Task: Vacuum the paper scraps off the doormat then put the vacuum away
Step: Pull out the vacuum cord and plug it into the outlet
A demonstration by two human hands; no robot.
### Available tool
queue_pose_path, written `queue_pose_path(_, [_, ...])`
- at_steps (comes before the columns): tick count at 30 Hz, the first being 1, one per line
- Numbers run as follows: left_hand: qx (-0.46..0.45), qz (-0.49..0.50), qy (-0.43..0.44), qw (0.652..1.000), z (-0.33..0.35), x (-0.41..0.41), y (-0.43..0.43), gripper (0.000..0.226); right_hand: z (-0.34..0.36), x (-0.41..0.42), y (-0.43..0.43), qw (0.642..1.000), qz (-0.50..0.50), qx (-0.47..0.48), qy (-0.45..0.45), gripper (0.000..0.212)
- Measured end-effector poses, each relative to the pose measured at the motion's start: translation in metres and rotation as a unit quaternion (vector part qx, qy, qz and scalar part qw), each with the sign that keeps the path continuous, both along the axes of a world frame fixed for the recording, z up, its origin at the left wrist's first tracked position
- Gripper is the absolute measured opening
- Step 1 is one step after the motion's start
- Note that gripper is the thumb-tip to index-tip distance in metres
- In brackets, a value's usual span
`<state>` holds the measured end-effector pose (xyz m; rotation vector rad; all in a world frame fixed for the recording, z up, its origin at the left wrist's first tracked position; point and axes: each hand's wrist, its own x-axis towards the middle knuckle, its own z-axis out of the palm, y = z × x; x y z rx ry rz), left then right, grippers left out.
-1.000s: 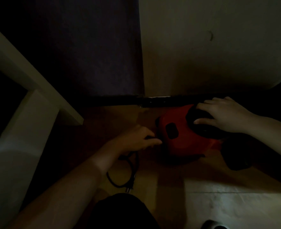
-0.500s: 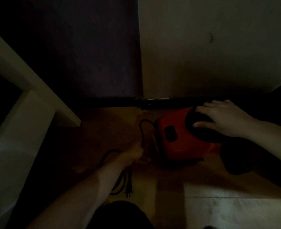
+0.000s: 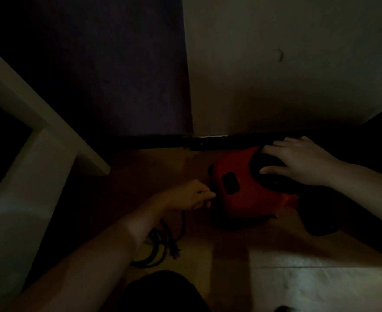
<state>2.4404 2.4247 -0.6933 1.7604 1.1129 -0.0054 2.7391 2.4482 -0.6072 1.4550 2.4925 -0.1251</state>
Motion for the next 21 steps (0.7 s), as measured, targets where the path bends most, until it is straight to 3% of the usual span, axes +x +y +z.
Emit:
queue_pose_path(2, [-0.085, -0.007, -0.015, 0.996, -0.01, -0.001, -0.005, 0.034, -0.001, 0.0, 0.0, 1.0, 0.001, 0.005, 0.002, 0.087])
queue_pose_path(5, [-0.197, -0.047, 0.041, 0.978, -0.031, -0.003, -0.023, 0.023, 0.0, 0.0, -0.001, 1.0, -0.005, 0.003, 0.002, 0.086])
queue_pose_path(8, [-0.271, 0.065, 0.094, 0.956, -0.047, -0.001, -0.042, 0.018, 0.0, 0.0, -0.002, 1.0, -0.008, -0.003, 0.004, 0.086])
queue_pose_path(10, [-0.233, 0.208, 0.065, 0.948, -0.058, 0.001, -0.037, 0.017, 0.001, 0.0, -0.002, 1.0, -0.011, -0.007, -0.001, 0.085])
queue_pose_path(14, [-0.081, 0.415, -0.132, 0.897, -0.057, 0.007, 0.005, 0.031, 0.002, 0.0, -0.001, 1.0, -0.01, -0.013, -0.006, 0.085])
queue_pose_path(16, [-0.04, 0.401, -0.206, 0.892, -0.034, 0.006, 0.02, 0.013, 0.003, -0.001, -0.001, 1.0, -0.01, -0.021, -0.011, 0.086])
queue_pose_path(17, [-0.023, 0.364, -0.211, 0.907, -0.017, 0.004, 0.024, 0.015, 0.004, -0.001, -0.001, 1.0, -0.008, -0.019, -0.015, 0.086])
queue_pose_path(21, [0.039, 0.189, -0.158, 0.968, 0.043, -0.017, 0.032, 0.016, 0.012, -0.006, -0.002, 0.998, -0.023, -0.041, -0.04, 0.079])
